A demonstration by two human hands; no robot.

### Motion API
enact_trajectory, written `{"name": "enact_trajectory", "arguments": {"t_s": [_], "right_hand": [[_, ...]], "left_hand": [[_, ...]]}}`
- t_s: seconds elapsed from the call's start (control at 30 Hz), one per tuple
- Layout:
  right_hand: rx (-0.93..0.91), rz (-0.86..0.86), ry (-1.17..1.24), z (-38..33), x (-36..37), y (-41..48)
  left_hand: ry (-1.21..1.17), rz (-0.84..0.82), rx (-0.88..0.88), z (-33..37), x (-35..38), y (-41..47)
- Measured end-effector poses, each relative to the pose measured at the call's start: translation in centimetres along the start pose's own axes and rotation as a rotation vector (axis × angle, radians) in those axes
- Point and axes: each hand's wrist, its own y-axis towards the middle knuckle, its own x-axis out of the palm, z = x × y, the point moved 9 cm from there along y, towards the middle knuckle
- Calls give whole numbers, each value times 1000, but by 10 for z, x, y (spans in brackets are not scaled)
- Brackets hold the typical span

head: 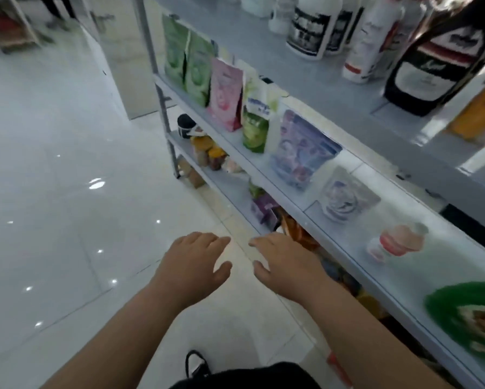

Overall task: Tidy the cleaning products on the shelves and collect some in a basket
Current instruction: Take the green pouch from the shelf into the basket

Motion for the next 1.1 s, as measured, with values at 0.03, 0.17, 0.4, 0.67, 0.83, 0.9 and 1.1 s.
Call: {"name": "enact_trajectory", "arguments": {"t_s": [0.03,0.17,0.4,0.67,0.83,0.9,1.1], "right_hand": [[-23,-20,-4,-14,5,17],[-74,-84,3,-55,26,71],[-109,-132,6,-62,47,168],[-161,-191,18,-49,48,312],[-170,-204,27,-47,26,410],[-161,-216,11,-45,20,444],[-89,-214,-7,-46,10,529]], "left_hand": [[-6,-1,-33,-20,-2,-4],[-92,15,-165,-84,-8,-15],[-104,-16,-230,-163,-7,39],[-5,-126,-180,-255,-27,154],[31,-101,-213,-315,-60,229],[25,-88,-235,-336,-69,254],[-33,-71,-243,-406,-87,315]]}}
